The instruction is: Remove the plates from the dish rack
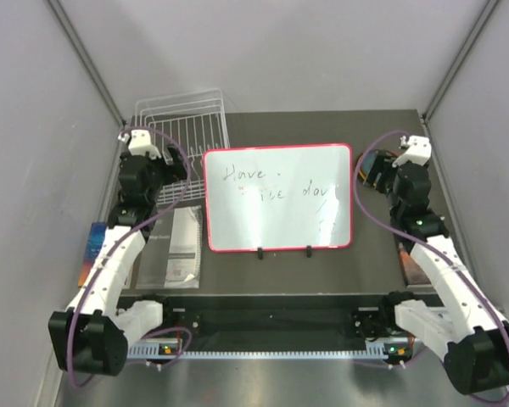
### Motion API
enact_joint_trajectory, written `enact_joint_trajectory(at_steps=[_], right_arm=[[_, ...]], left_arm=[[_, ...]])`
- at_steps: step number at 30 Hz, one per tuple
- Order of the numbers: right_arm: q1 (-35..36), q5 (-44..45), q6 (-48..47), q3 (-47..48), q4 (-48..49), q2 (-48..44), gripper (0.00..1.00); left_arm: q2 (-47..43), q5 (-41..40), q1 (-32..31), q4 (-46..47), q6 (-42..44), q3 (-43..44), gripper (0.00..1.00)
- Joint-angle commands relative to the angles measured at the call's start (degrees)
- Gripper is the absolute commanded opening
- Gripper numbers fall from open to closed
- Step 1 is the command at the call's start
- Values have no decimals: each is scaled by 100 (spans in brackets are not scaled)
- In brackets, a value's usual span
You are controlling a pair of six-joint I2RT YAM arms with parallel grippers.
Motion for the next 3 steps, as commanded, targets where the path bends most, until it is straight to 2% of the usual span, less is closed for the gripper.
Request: enact_joint_trajectory(at_steps=[1, 3], right_arm=[[178, 504, 131, -103, 52, -98, 75], [187, 557, 166, -103, 52, -89, 75]], left_arm=[[-108, -587, -148, 133, 45, 205, 99], [-134, -649, -253, 132, 37, 232, 99]])
